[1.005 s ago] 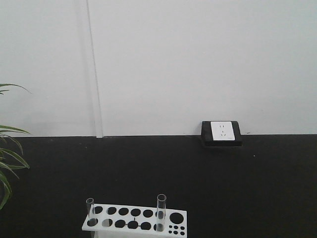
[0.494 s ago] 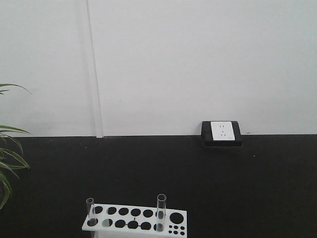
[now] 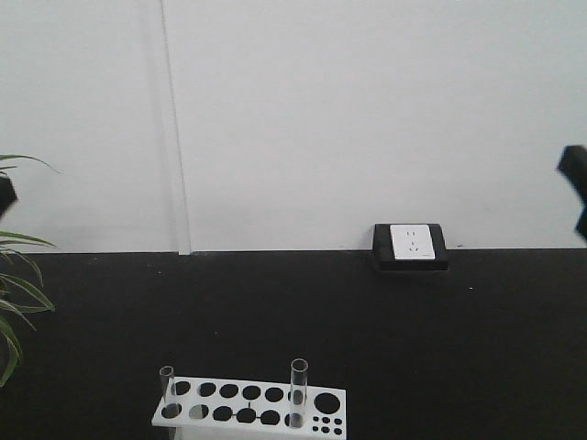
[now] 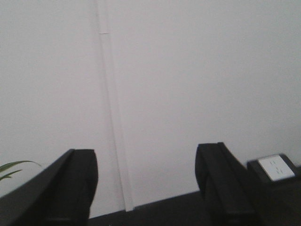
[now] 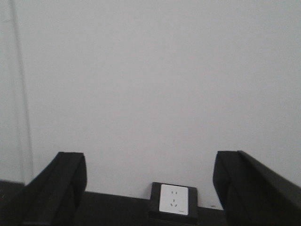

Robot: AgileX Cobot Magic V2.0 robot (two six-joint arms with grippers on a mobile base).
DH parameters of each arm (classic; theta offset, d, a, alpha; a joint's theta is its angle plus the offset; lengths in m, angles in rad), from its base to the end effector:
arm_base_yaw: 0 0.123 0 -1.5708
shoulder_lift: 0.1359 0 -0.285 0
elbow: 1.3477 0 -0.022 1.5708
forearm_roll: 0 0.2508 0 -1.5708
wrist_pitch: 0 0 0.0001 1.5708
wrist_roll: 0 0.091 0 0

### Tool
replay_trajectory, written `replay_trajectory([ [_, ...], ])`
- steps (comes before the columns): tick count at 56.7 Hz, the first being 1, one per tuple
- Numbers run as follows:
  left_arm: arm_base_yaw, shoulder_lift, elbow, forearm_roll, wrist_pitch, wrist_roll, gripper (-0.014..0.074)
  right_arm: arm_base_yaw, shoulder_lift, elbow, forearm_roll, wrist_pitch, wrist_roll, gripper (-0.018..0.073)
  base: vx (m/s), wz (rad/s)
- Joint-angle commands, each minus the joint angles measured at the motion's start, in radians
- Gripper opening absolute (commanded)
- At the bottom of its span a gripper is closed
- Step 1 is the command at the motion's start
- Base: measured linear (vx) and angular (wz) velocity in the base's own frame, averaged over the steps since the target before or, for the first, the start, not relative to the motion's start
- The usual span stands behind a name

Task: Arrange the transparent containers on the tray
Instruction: 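Lower both grippers toward the two clear tubes in the white rack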

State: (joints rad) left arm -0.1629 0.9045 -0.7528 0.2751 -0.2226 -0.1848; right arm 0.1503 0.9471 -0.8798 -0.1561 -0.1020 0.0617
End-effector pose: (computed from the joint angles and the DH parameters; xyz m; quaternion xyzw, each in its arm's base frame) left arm 0.1939 -0.0374 0.3881 0.1028 0.6441 -0.0495 0.7564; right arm 0.2045 0.0324 0.4126 -0.0866 0.6575 0.0265 0.7480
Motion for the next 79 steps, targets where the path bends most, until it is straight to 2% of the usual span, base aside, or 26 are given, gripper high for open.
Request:
replay_trajectory([
  [1, -0.062, -0.013, 0.051, 0.126, -0.109, -0.012, 0.0489, 0.092, -0.008, 0.034, -0.125, -0.148, -0.010, 0.0561, 0.00, 0.00],
  [4, -0.083, -0.013, 0.103, 0.169, -0.139, -0.054, 0.0474, 0.130, -0.008, 0.085, -0.141, -0.194, -0.008, 0.0557, 0.00, 0.00],
  [11, -0.104, -0.007, 0.219, 0.168, -0.183, -0.212, 0.0457, 0.193, -0.008, 0.219, -0.134, -0.266, -0.005, 0.0557, 0.00, 0.00],
  [16, -0.104, 0.016, 0.288, 0.168, -0.210, -0.266, 0.0458, 0.212, -0.008, 0.329, -0.124, -0.318, -0.005, 0.0557, 0.00, 0.00],
  [27, -0.104, 0.169, 0.352, 0.168, -0.356, -0.264, 0.0458, 0.209, -0.008, 0.491, -0.099, -0.483, -0.007, 0.0557, 0.00, 0.00],
  [33, -0.102, 0.298, 0.351, 0.144, -0.514, -0.238, 0.0458, 0.209, -0.008, 0.507, -0.099, -0.521, -0.010, 0.0557, 0.00, 0.00],
  [39, -0.102, 0.437, 0.349, 0.010, -0.659, -0.137, 0.0458, 0.209, -0.008, 0.507, -0.099, -0.534, -0.010, 0.0557, 0.00, 0.00],
  [45, -0.102, 0.542, 0.349, -0.121, -0.787, -0.078, 0.0458, 0.209, -0.008, 0.507, -0.099, -0.535, -0.010, 0.0557, 0.00, 0.00],
  [50, -0.102, 0.605, 0.343, -0.133, -0.856, -0.075, 0.0458, 0.209, -0.008, 0.507, -0.099, -0.535, -0.010, 0.0557, 0.00, 0.00],
  [58, -0.102, 0.675, 0.298, -0.065, -0.859, -0.076, 0.0458, 0.209, -0.008, 0.507, -0.099, -0.536, -0.013, 0.0557, 0.00, 0.00],
  [70, -0.102, 0.728, 0.242, -0.067, -0.849, -0.075, 0.0458, 0.209, -0.008, 0.507, -0.099, -0.536, -0.015, 0.0557, 0.00, 0.00],
  [79, -0.102, 0.765, 0.185, -0.066, -0.799, -0.075, 0.0456, 0.209, -0.008, 0.507, -0.099, -0.536, -0.016, 0.0557, 0.00, 0.00],
])
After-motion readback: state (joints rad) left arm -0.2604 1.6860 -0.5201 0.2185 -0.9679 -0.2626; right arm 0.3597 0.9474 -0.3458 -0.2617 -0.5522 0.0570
